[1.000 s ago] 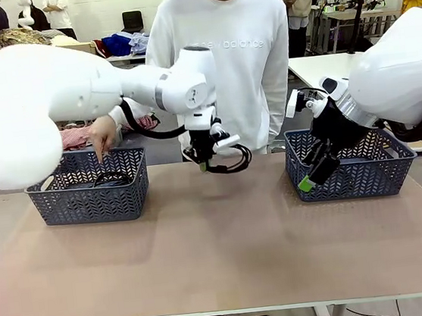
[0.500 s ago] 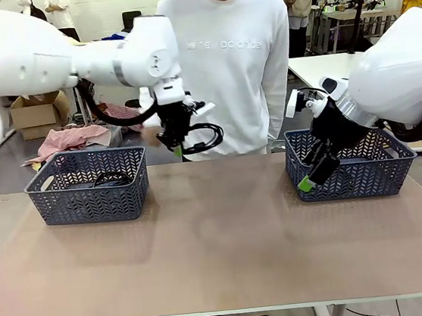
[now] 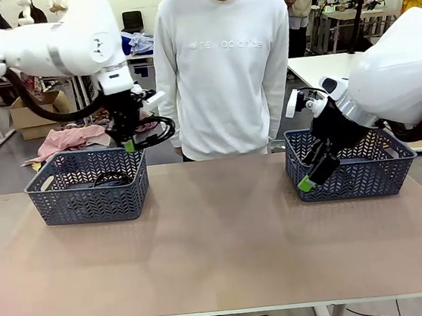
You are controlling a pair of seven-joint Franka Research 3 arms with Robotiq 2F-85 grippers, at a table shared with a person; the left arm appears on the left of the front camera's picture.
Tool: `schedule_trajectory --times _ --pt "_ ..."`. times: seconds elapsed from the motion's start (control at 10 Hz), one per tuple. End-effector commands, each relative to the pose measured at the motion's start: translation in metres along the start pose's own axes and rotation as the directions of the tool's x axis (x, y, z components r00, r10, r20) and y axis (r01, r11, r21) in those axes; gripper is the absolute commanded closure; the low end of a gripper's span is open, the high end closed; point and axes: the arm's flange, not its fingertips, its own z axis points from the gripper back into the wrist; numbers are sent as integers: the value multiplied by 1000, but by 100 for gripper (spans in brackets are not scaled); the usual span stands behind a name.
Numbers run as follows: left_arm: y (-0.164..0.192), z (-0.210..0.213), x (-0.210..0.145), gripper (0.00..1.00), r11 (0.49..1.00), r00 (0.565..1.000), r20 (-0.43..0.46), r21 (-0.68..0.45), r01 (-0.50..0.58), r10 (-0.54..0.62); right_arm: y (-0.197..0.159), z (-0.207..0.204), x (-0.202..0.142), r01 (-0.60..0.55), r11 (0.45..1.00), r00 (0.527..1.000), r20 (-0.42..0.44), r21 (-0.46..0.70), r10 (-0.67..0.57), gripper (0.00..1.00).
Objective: Organize the cables according to human instructions.
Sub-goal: Pick up a bundle of cables and place it in the basket indicated by the human.
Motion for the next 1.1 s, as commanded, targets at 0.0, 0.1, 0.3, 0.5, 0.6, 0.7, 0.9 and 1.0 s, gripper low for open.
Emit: schedule_trajectory --times 0.0,0.1,0.3,0.5,0.6,0.7,0.9,1.0 --pt "-29 -3 -17 100 1000 1000 17 -13 -7 7 0 1 2 3 1000 1000 -3 -2 -3 0" --pt "-37 -5 -28 100 1000 1000 -8 -9 -20 20 0 1 2 3 1000 1000 -3 -2 -3 0" --pt "-48 -17 -52 100 999 999 -31 -10 -37 36 0 1 2 3 1000 1000 -3 -2 -3 0" --pt "-49 -29 -72 100 999 998 -42 -13 -47 46 0 1 2 3 1000 1000 -3 -2 -3 0" --pt "-47 -36 -80 100 998 997 -44 -9 -57 57 0 1 2 3 1000 1000 -3 -2 -3 0" --pt "-42 -42 -87 100 998 997 -49 -13 -66 65 0 1 2 3 1000 1000 -3 -2 -3 0" --pt "-34 -52 -98 100 995 994 -57 -3 -96 95 0 1 2 3 1000 1000 -3 -2 -3 0" --pt "-32 -57 -102 100 993 992 -58 -6 -116 115 0 1 2 3 1000 1000 -3 -2 -3 0"
